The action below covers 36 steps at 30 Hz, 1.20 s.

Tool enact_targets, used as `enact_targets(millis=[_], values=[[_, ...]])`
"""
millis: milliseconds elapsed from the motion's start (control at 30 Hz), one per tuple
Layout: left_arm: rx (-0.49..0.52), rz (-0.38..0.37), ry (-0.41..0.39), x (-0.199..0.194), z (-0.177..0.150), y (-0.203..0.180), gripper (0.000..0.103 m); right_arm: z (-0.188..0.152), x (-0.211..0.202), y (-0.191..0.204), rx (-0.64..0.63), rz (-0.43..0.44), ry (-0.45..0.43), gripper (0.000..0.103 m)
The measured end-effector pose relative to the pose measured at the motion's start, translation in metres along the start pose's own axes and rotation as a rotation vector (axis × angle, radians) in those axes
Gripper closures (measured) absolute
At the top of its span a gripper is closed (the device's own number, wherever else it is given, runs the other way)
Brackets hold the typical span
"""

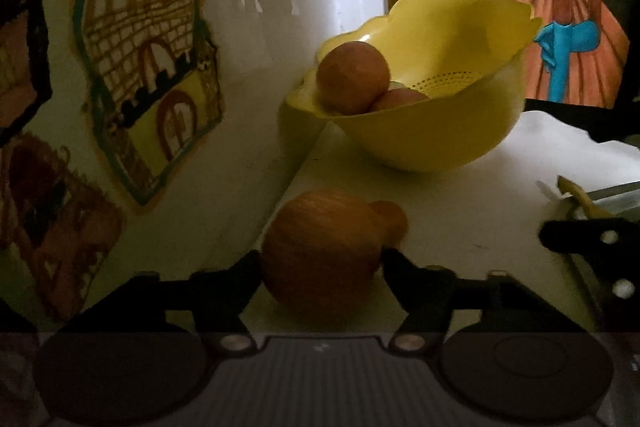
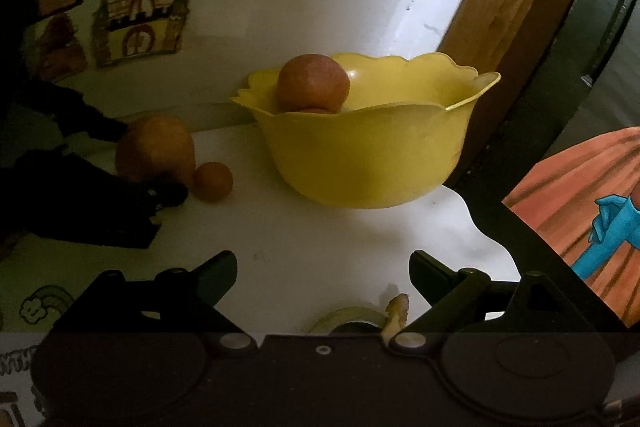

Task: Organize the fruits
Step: 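Grasp the brown pear with the left tool while the right tool grasps the small tangerine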

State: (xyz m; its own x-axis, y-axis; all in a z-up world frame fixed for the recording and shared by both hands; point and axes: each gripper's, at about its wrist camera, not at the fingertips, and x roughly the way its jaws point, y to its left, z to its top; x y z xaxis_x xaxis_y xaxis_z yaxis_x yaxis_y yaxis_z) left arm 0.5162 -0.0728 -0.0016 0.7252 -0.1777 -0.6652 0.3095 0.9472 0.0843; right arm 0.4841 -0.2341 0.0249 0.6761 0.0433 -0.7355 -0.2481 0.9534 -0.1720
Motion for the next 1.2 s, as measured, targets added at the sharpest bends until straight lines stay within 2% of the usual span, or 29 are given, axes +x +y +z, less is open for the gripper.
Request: enact_targets(millis=[133,433,567,733,867,1200], values=[[-0.001,0.009,-0.006,-0.004,-0.003,-0.001,0.035,0.001,0.003,-0.001,0.012,-0.002,0.007,0.01],[-0.129,0.008,0.014,-0.025,-0.02,0.009,0.04,0.005,0.009,0.002,0.028,0.053,0.029,0.009],[-0.143,0.014,-0.004,-0.034,-0.033,0.015,0.041,0.01,0.013,0.001,0.071,0.095,0.04,0.009],[-0.156,0.024,-0.006,-0.046,-0.042,0.021,0.041,0.018,0.026,0.0,0.193,0.163,0.073,0.01],[-0.159,0.027,-0.007,-0.055,-0.05,0.023,0.041,0.024,0.038,0.011,0.222,0.173,0.08,0.021],[-0.157,0.02,-0.006,-0.07,-0.059,0.025,0.04,0.044,0.081,0.028,0.291,0.26,0.097,0.034]])
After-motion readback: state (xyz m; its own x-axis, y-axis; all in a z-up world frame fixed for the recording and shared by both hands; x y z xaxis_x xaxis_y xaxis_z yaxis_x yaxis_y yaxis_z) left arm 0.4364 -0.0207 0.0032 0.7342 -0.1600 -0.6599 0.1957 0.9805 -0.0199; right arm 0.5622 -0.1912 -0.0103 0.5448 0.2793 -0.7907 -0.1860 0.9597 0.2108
